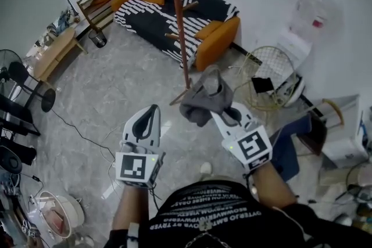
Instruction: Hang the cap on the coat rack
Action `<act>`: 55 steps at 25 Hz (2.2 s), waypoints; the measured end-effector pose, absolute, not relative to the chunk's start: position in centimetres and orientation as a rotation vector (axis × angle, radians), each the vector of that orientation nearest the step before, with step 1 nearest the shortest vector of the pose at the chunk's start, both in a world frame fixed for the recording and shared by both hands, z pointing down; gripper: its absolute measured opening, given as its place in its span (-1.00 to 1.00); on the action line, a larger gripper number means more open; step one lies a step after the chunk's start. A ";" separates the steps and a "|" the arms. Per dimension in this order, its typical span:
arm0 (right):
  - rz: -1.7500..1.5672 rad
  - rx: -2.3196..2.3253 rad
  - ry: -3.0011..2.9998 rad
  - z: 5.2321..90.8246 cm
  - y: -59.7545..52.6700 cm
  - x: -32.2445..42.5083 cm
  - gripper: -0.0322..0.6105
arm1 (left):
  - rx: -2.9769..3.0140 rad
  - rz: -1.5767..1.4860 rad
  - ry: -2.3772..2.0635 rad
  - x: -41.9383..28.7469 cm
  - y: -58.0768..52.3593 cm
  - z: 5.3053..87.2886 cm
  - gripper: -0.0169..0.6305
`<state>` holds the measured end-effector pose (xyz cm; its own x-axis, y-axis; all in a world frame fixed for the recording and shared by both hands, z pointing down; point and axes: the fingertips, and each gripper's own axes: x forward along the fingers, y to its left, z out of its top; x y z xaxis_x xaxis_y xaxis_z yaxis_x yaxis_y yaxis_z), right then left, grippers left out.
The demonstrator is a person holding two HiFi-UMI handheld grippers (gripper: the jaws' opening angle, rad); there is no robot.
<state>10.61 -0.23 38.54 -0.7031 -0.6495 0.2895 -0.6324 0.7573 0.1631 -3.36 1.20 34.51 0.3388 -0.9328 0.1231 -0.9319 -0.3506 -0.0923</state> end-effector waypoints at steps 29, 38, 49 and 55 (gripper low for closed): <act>-0.026 0.883 -2.605 41.1 -9.3 8.3 -0.84 | -2.576 -0.322 1.852 -5.3 -7.1 37.0 -0.94; -0.046 0.922 -2.572 41.5 -12.5 5.7 -0.84 | -2.627 -0.301 1.799 -6.9 -11.1 37.3 -0.94; -0.048 0.974 -2.542 41.3 -16.9 3.1 -0.84 | -2.625 -0.300 1.726 -10.2 -16.1 36.5 -0.94; -0.028 1.026 -2.543 40.6 -18.9 1.8 -0.84 | -2.644 -0.295 1.699 -11.5 -18.3 36.2 -0.94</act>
